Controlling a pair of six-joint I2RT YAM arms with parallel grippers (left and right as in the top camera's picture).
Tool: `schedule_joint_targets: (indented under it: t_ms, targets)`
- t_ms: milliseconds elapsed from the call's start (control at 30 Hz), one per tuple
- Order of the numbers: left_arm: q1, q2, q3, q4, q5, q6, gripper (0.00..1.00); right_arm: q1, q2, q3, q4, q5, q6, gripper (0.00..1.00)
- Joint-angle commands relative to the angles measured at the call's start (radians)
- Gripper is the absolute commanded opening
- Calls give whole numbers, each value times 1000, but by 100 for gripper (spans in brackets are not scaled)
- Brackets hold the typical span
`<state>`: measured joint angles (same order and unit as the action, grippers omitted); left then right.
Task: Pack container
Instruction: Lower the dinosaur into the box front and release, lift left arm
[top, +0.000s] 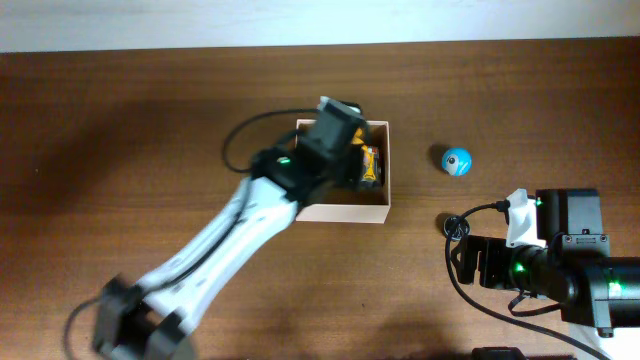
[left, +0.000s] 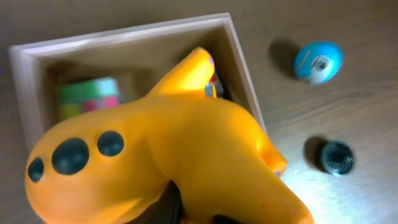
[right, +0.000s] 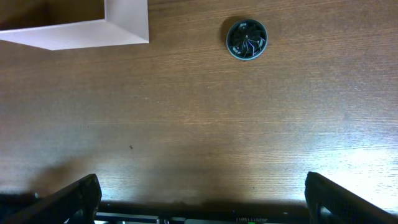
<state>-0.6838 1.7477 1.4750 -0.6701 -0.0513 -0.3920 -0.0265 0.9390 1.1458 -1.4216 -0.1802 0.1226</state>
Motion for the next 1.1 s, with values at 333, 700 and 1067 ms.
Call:
schedule_joint_targets:
  t_ms: [333,700,1067]
  targets:
    - [-15,171,-7,-56,-16,-135,58,-6,-4,0,-4,12,-11,99]
    - [-14,145,175,-214,-16,-57,99,-6,-4,0,-3,12,-11,99]
    - [71,32,616,-631,-93,-28,99,-6,10,1,71,8,-11,99]
